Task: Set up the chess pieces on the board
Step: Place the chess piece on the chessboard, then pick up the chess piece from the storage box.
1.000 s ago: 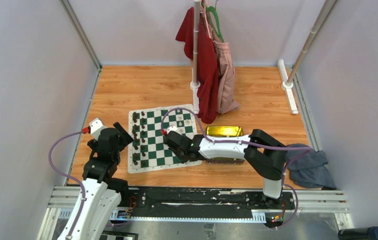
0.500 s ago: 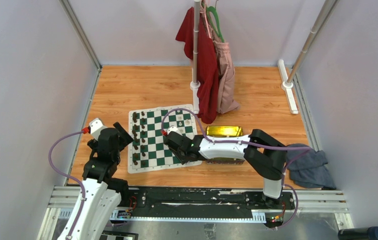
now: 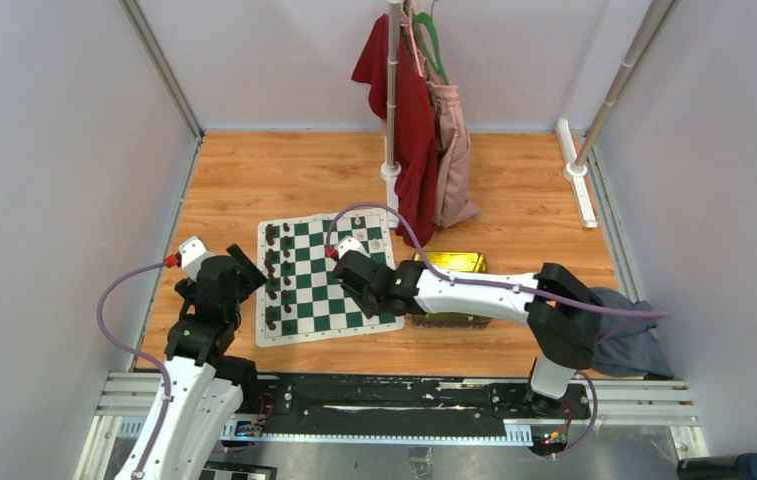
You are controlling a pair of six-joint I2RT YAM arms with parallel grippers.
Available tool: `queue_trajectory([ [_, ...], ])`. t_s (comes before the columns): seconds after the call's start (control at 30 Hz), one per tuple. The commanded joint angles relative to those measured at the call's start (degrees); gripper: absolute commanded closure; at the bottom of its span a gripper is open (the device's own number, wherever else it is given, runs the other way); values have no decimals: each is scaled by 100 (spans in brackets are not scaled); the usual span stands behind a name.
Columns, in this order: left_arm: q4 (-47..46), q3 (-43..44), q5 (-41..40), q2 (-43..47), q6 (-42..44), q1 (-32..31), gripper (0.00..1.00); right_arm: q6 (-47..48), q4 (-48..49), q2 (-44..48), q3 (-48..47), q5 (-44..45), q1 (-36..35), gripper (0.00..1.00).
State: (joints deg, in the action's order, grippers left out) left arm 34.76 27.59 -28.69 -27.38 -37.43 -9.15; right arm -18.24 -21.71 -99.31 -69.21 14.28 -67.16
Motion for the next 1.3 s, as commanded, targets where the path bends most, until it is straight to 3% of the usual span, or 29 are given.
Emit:
queue_trajectory([
  [0.0,-27,-17,-73,38,43,-26,0,51,-519,520,-211,629,-26,65],
  [0.2,-62,-35,-62,48,51,-26,0,-245,-953,1160,42,1315,251,63],
  [0.47,-83,-35,-27,22,77,-26,0,-654,-1274,1793,757,1478,1061,62],
  [0.87,-92,-31,-23,-5,95,-30,0,-853,-1126,1528,1235,1201,1862,61],
  [1.27,-83,-26,-32,-13,96,-26,0,-833,-877,1224,1358,842,2087,62],
])
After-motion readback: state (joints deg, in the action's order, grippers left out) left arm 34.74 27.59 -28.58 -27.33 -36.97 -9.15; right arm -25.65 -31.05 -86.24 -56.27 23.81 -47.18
